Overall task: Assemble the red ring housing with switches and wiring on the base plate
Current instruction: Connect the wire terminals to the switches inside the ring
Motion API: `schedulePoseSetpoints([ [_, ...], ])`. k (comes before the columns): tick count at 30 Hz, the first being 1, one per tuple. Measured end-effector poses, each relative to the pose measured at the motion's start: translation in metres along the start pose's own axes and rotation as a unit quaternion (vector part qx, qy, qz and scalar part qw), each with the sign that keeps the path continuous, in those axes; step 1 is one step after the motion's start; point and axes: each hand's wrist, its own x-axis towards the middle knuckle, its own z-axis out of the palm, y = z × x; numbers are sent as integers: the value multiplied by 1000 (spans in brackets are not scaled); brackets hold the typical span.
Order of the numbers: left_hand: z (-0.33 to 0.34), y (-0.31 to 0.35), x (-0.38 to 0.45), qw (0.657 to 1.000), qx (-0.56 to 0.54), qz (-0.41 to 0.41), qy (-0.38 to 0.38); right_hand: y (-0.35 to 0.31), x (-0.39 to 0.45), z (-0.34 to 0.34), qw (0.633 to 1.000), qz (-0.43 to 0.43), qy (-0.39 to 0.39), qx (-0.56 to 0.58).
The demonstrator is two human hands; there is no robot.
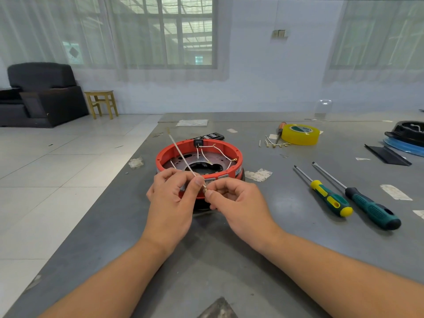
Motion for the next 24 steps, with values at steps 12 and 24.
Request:
schedulePoseSetpoints([
  [12,4,-10,-2,992,95,70,-35,-1,0,-8,957,-136,-58,-249],
  [24,-16,-18,14,987,105,-70,96,1,12,-11,987,75,-20,143],
])
